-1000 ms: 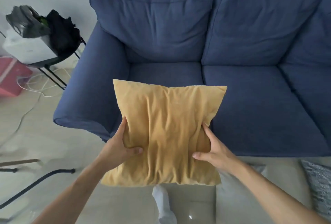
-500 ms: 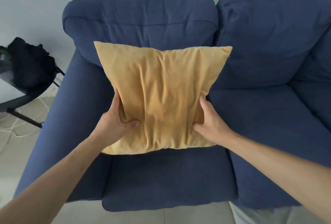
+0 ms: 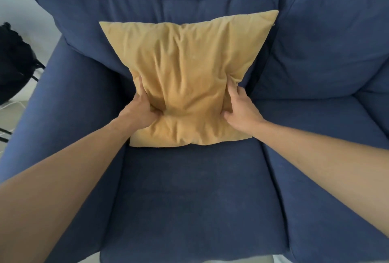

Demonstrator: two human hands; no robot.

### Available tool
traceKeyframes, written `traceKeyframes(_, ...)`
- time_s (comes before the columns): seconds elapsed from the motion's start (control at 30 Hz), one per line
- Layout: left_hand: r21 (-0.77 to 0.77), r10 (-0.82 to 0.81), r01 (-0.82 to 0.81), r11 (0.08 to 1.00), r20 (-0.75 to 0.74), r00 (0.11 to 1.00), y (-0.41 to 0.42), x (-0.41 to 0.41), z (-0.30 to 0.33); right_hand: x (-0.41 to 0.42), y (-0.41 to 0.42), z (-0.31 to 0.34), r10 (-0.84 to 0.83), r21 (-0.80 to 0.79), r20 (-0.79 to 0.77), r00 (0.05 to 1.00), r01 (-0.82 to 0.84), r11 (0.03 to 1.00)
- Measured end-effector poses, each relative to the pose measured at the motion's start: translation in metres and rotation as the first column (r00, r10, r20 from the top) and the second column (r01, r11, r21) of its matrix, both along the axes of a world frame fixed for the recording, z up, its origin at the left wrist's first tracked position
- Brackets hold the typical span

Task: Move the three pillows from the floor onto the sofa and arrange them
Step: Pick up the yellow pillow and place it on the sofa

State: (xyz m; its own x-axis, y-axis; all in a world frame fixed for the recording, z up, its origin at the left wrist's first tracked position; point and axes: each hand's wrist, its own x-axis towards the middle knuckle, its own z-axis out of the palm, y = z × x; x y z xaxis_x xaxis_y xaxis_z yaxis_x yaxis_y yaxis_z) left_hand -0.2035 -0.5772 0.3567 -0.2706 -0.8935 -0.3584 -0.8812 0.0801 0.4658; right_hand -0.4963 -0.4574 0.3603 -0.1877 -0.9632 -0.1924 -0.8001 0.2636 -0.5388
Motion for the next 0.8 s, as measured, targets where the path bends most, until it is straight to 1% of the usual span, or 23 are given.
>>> traceKeyframes(0.1, -0.029, 0.154, -0.152, 0.988, 0.111, 0.982, -0.002, 0.003, 0.001, -0.013, 0.006, 0.000, -0.029, 0.050, -0.112, 0.993, 0.035, 0.998)
traceKeyframes(0.13, -0.050, 0.197, -0.192, 0.980, 0.124, 0.973, 0.000, 0.004, 0.004, -0.017, 0.009, 0.002, -0.021, 0.061, -0.171, 0.985, 0.032, 0.998)
traceKeyframes(0.2, -0.131, 0.243, -0.231, 0.964, 0.085, 0.966, 0.010, 0.003, 0.010, -0.026, 0.018, 0.006, 0.002, 0.070, -0.269, 0.963, 0.018, 0.997)
traceKeyframes(0.27, -0.234, 0.215, -0.203, 0.951, 0.026, 0.976, 0.028, 0.000, 0.018, -0.036, 0.031, 0.009, 0.012, 0.076, -0.327, 0.945, 0.014, 0.997)
traceKeyframes(0.3, -0.279, 0.184, -0.170, 0.945, 0.024, 0.983, 0.040, -0.002, 0.022, -0.043, 0.039, 0.009, 0.016, 0.087, -0.349, 0.937, 0.016, 0.996)
traceKeyframes(0.4, -0.350, 0.084, -0.042, 0.936, 0.104, 0.991, 0.079, -0.016, 0.033, -0.062, 0.069, 0.012, 0.031, 0.124, -0.388, 0.921, 0.018, 0.992)
traceKeyframes(0.5, -0.357, 0.032, 0.028, 0.934, 0.159, 0.987, 0.122, -0.036, 0.038, -0.082, 0.107, 0.017, 0.067, 0.138, -0.410, 0.910, -0.011, 0.990)
traceKeyframes(0.7, -0.326, -0.020, 0.079, 0.942, 0.181, 0.983, 0.233, -0.095, 0.045, -0.137, 0.207, 0.031, 0.127, 0.179, -0.436, 0.891, -0.053, 0.982)
traceKeyframes(0.8, -0.311, -0.040, 0.104, 0.945, 0.208, 0.977, 0.284, -0.127, 0.042, -0.164, 0.256, 0.033, 0.134, 0.205, -0.419, 0.898, -0.050, 0.977)
